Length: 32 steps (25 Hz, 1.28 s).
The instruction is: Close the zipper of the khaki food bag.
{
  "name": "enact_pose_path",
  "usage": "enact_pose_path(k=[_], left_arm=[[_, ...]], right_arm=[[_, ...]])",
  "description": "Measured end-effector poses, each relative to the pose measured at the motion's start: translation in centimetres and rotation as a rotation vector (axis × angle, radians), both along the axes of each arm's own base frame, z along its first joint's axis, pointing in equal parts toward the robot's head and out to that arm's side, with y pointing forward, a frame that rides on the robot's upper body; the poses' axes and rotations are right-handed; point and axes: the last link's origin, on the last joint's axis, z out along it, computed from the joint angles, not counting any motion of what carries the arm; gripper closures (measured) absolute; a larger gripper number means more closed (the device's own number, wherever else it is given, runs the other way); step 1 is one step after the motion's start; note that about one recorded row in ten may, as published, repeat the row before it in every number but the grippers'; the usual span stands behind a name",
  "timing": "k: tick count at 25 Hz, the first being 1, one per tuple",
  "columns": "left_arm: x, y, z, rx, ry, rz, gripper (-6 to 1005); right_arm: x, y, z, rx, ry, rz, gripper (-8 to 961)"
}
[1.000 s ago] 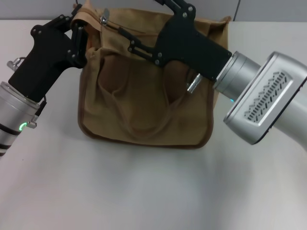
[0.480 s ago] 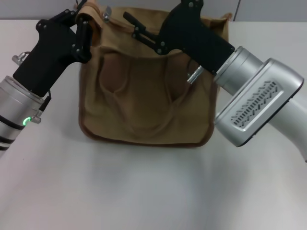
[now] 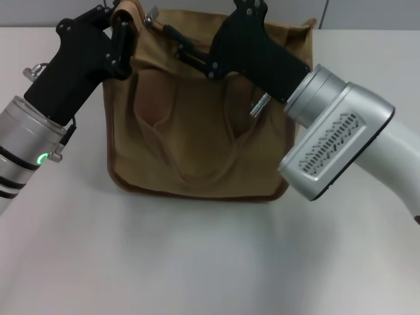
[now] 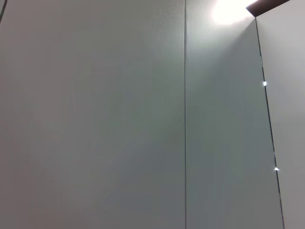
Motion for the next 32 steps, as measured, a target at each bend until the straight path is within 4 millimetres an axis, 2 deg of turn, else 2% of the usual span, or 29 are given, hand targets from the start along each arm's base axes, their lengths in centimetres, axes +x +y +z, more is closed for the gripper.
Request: enact_pose_path(k=[6, 16, 22, 32], left_arm=[[0.49, 0.20, 0.08, -0.027, -0.033, -0.015, 936], [0.98, 0.22, -0.21, -0.049, -0.026, -0.041, 929], [0.89, 0.27, -0.23, -0.048, -0.024, -0.033, 924], [0.78, 0.40, -0.27, -0.045, -0.017, -0.023, 917]], right_arm=[[-0.11, -0.03, -0.55, 0.025, -0.045, 0.005, 179], [-0.94, 0.38, -0.50, 0.034, -0.025, 0.001, 178], [-0.78, 0.05, -0.56, 0.030, -0.013, -0.006, 179], [-0.27, -0.55, -0.80, 0.017, -0.007, -0.022, 253]])
